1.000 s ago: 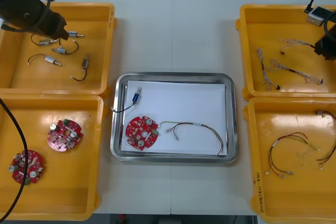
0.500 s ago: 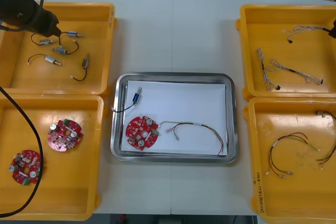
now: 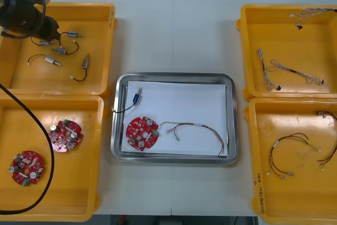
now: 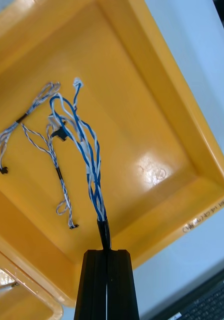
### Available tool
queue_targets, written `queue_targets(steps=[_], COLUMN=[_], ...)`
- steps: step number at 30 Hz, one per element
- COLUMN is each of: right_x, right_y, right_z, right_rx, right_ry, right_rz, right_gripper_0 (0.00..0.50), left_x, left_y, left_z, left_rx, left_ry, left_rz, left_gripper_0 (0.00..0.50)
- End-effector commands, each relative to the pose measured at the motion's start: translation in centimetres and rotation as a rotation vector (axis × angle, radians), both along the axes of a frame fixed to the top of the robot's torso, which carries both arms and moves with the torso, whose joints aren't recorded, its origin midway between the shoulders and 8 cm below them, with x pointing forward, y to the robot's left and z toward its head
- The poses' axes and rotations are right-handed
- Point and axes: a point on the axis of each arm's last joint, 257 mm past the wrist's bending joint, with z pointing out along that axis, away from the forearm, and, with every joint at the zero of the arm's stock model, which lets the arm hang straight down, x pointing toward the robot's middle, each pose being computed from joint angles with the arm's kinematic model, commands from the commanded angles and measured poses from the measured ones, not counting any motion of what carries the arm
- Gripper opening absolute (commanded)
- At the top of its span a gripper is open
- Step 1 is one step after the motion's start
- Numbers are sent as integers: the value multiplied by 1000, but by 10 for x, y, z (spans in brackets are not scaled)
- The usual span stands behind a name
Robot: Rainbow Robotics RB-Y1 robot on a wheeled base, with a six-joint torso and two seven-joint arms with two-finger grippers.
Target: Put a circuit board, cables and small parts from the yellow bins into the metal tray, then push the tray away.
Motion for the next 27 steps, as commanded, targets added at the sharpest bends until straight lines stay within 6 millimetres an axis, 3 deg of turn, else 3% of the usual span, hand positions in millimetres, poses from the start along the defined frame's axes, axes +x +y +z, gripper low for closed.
queue_targets(steps=[1,12,20,27], right_x=[-3,-9,-21,-32], right_y=[20,120,180,223], right_z=[7,17,5,-11], right_rx=[0,-8,-22,-45], right_ry=[-25,-76,-67,-52], right_rz=[41,230,317,398], right_gripper_0=[0,0,0,0], left_x=[18,16,15,18], left_y=[17,29,36,45], left_z=[52,38,27,32], left_rx=[115,86,89,121], left_ry=[-103,-107,-112,-133], left_rz=[-80,-46,-34,-35], left_gripper_0=[500,500,500,500])
